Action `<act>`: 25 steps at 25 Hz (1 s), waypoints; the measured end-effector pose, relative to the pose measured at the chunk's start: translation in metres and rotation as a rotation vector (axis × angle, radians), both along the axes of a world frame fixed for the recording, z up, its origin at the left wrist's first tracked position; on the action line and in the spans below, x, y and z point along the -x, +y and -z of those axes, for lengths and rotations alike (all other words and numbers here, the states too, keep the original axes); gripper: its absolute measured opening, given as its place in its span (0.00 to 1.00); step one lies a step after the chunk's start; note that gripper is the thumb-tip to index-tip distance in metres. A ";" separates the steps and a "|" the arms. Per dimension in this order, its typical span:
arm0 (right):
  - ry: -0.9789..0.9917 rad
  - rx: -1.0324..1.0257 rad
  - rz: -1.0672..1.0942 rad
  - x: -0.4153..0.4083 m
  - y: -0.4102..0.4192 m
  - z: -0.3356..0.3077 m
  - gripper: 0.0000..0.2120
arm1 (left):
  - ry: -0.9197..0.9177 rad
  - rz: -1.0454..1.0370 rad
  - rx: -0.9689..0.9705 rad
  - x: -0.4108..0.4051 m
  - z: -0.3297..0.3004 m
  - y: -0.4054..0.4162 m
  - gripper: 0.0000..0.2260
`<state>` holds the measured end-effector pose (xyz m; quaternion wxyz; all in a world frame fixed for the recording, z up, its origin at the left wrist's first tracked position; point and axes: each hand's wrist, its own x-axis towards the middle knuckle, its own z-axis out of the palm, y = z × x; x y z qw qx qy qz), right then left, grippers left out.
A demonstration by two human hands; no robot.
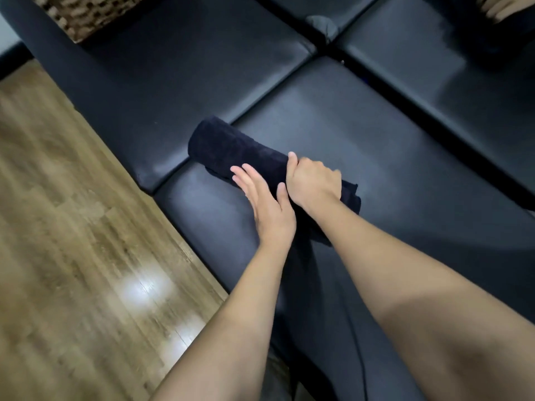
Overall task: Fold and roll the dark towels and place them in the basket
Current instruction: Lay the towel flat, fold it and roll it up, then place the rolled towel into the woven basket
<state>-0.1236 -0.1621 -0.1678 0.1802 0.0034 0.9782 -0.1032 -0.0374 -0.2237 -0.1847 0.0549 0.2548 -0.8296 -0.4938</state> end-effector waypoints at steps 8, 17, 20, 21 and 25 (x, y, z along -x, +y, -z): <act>-0.334 0.377 0.469 -0.020 0.001 -0.005 0.32 | -0.089 -0.221 -0.683 -0.004 0.000 -0.013 0.24; -0.364 0.623 0.554 -0.062 -0.019 -0.029 0.40 | -0.360 -0.020 -1.116 -0.008 -0.052 -0.072 0.30; -0.349 0.616 0.498 -0.074 -0.021 -0.039 0.39 | -0.361 0.001 -1.171 -0.019 -0.064 -0.083 0.28; -0.319 0.604 0.467 -0.079 -0.022 -0.043 0.39 | -0.364 0.006 -1.168 -0.022 -0.068 -0.085 0.27; -0.129 0.651 0.360 -0.082 -0.025 -0.072 0.34 | -0.267 0.021 -1.153 -0.033 -0.094 -0.083 0.25</act>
